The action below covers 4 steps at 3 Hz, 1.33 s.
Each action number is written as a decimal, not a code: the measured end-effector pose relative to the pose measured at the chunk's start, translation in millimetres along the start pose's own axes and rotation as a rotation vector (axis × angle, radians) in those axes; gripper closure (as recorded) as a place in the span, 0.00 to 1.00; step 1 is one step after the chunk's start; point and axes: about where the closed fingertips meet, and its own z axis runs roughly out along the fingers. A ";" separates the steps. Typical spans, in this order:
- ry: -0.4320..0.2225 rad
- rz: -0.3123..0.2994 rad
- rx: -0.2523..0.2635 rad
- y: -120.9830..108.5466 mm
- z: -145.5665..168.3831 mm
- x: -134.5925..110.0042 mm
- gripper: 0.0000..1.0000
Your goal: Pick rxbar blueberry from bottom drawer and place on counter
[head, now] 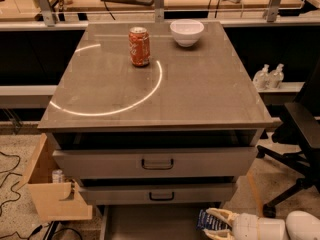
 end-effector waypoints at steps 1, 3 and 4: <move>0.013 0.005 -0.003 2.1 -5.9 -12.9 1.00; 0.101 -0.006 0.033 14.3 -47.6 -78.7 1.00; 0.146 -0.039 0.052 4.7 -72.2 -122.1 1.00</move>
Offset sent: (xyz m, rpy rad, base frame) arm -0.0294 -0.0031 0.1039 -0.1202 0.0079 -0.0581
